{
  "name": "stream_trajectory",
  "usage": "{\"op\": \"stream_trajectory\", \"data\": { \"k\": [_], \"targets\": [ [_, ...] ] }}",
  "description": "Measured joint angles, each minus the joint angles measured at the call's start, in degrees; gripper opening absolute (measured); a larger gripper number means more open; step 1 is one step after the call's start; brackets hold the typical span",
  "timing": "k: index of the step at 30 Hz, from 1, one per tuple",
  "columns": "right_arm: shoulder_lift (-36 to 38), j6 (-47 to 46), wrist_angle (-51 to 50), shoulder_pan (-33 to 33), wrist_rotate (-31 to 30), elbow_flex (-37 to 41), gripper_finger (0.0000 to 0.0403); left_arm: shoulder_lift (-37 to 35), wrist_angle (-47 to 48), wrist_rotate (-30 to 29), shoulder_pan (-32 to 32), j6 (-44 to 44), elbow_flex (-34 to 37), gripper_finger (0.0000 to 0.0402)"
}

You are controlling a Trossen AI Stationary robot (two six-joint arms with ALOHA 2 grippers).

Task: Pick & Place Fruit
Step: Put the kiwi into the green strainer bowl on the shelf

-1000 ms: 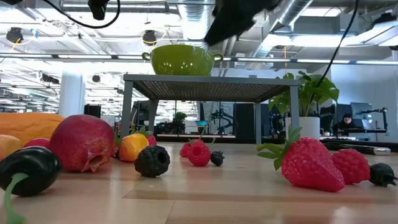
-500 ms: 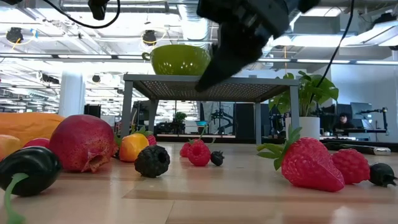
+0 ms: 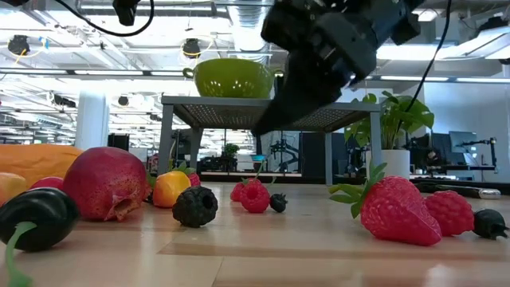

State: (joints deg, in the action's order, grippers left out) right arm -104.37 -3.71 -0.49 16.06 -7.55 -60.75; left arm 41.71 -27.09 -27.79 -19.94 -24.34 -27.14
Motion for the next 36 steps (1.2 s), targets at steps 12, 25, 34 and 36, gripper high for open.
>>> {"op": "stream_trajectory", "data": {
  "k": [12,25,34,36],
  "targets": [
    [8.27,-13.17,-24.98,11.26,-0.40,-3.17,0.0086,0.00,0.00,-0.02,-0.02,0.00,0.00,0.0291],
    [16.03,-59.35,-51.46,23.17,3.71,-3.15,0.0059,0.00,0.00,-0.02,0.00,0.00,0.00,0.0291],
    [16.26,-88.14,-63.20,32.02,7.59,-3.06,0.0072,0.02,0.00,-0.02,0.00,0.00,0.00,0.0291],
    [16.39,-90.36,-63.30,33.35,7.58,-3.06,0.0087,0.02,0.00,-0.02,0.00,0.00,0.00,0.0291]
  ]
}}
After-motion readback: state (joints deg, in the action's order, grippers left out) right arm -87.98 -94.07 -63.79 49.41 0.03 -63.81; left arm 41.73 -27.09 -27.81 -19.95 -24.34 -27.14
